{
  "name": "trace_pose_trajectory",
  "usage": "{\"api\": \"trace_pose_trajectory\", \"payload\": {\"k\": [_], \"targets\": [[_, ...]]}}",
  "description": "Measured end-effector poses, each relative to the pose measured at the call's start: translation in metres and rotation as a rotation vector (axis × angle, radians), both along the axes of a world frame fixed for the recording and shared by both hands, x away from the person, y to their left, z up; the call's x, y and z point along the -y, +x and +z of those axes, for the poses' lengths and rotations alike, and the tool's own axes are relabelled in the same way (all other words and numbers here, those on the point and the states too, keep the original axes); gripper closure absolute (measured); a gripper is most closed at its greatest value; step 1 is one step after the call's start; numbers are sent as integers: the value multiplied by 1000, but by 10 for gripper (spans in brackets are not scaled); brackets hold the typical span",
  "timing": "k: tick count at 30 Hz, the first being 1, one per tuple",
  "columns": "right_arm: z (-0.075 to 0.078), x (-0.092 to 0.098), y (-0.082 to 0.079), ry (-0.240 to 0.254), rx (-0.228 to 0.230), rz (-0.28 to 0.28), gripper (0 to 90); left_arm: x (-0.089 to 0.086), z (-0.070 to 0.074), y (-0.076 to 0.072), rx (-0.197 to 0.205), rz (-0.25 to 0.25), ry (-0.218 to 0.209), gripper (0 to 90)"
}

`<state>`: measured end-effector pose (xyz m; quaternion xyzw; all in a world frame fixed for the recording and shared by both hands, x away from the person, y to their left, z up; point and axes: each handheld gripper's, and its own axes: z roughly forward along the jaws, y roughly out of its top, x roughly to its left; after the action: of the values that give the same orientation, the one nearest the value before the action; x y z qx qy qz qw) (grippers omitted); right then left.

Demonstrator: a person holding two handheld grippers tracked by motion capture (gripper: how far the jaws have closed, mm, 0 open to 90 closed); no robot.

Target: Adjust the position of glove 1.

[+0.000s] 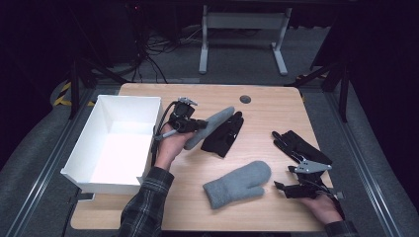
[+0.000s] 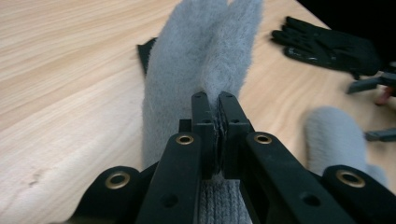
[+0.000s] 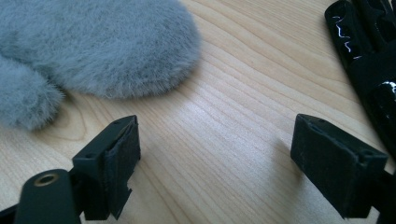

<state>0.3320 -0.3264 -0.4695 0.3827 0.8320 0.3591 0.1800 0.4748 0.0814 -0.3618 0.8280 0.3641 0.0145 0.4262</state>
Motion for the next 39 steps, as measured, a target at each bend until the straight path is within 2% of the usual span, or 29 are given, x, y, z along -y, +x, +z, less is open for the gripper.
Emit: {"api": "trace_pose_trajectory", "payload": {"k": [8,13,17,20,31,39], "targets": [[0,0,0,0,0,-2,164,8,8,-23,9,-92,-11,879],[0,0,0,0,0,-2,164,15,7,-39,-5,-155,-38,879],[0,0,0,0,0,-3,164,20,6,-50,-8,-192,-43,879],[0,0,0,-1,1,-4,164,24,3,-56,-26,-222,-60,879],[0,0,0,-1,1,-4,164,39,2,-80,-37,-273,-62,879],[0,0,0,-1,1,-4,164,52,-5,-93,-36,-292,-29,879]]}}
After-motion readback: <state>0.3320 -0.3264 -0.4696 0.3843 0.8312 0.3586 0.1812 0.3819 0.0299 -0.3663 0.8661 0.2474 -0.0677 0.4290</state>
